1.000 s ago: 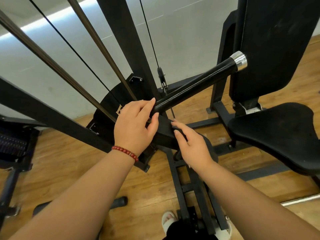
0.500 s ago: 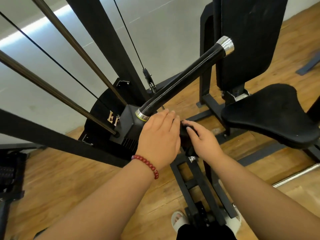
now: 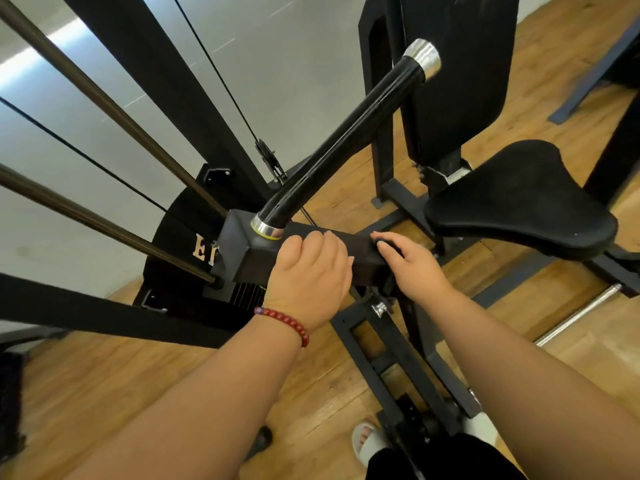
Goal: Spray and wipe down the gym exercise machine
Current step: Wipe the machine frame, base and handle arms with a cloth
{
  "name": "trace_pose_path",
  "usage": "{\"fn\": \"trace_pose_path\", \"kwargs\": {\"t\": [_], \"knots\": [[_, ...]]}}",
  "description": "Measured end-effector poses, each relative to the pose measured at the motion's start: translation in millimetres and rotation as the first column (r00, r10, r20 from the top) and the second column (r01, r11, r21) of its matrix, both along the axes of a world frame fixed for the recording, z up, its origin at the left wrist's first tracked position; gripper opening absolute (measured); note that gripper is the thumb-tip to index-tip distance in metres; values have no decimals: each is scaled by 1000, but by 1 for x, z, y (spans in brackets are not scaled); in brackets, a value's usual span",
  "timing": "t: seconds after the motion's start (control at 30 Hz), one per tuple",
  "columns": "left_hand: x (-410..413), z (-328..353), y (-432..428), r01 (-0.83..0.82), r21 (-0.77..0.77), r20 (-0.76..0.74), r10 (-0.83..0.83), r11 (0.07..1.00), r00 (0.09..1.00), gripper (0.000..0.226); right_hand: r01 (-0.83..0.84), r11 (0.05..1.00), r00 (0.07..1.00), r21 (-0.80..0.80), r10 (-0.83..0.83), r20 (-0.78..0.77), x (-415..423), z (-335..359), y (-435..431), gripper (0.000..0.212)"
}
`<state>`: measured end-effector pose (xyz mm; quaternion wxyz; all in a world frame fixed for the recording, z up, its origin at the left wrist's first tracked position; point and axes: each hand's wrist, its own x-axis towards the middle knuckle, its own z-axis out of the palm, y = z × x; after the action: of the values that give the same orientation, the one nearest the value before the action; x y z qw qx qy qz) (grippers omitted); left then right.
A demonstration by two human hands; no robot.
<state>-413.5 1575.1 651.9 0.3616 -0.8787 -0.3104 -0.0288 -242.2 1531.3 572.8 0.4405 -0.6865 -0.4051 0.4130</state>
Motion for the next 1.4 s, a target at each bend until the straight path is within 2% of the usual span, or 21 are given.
{"fn": "trace_pose_path", "kwargs": {"t": [0.07, 0.13, 0.3, 0.37, 0.47, 0.57, 0.63, 0.7, 0.8, 0.9, 1.0, 1.07, 1.13, 1.2, 1.27, 1.33, 1.4], "knots": [[2, -1, -1, -6, -15, 14, 6, 1000, 1000, 37, 28, 996, 1000, -90, -27, 11, 8, -6, 6, 27], [2, -2, 0, -8, -29, 16, 8, 1000, 1000, 39, 18, 995, 1000, -97, -17, 16, 5, -2, 9, 29], [5, 1, -2, -44, -52, 32, 46, 998, 998, 35, -196, 967, 980, 164, 199, 0, -15, 19, 6, 33], [10, 3, -5, -116, -133, 30, 121, 984, 992, 36, -229, 958, 973, 175, 232, -1, -5, 12, 7, 33], [19, 4, -12, -227, -296, 43, 250, 928, 967, 37, -180, 984, 984, 10, 180, -10, 23, -12, 10, 32], [31, 8, -20, -250, -330, 61, 285, 910, 957, 27, -117, 980, 993, -163, 115, -21, 41, -28, 18, 32], [44, 12, -21, -249, -354, 66, 289, 901, 955, 24, -179, 979, 984, -97, 176, -37, 39, -24, 25, 32], [62, 19, -17, -287, -413, 44, 333, 864, 942, 29, -307, 949, 949, 69, 311, -57, 30, -11, 26, 33], [82, 14, -4, -415, -481, -130, 405, 772, 905, 43, -422, 875, 900, 238, 437, -7, 29, -17, 21, 39], [90, 5, 4, -551, -465, -255, 491, 693, 833, 56, -359, 911, 932, 202, 361, 26, 45, -39, 21, 36], [91, 1, 6, -609, -450, -308, 527, 653, 792, 59, -237, 970, 971, -46, 235, -50, 59, -56, 37, 32], [93, 1, 5, -623, -448, -328, 530, 641, 782, 59, -211, 969, 974, -129, 199, -105, 60, -57, 46, 32], [94, 1, 4, -636, -429, -340, 538, 641, 772, 58, -269, 963, 956, -23, 265, -126, 52, -47, 42, 34], [95, 2, 4, -642, -415, -342, 544, 644, 766, 58, -363, 911, 928, 194, 373, -14, 41, -35, 26, 38], [95, 1, 4, -644, -411, -347, 542, 645, 765, 58, -434, 842, 900, 322, 424, 106, 38, -35, 13, 40], [96, 0, 3, -646, -405, -355, 540, 647, 763, 58, -438, 841, 898, 318, 423, 119, 46, -44, 19, 39], [97, 0, 4, -651, -392, -353, 547, 650, 759, 58, -375, 910, 925, 176, 380, 10, 58, -58, 33, 36]]}}
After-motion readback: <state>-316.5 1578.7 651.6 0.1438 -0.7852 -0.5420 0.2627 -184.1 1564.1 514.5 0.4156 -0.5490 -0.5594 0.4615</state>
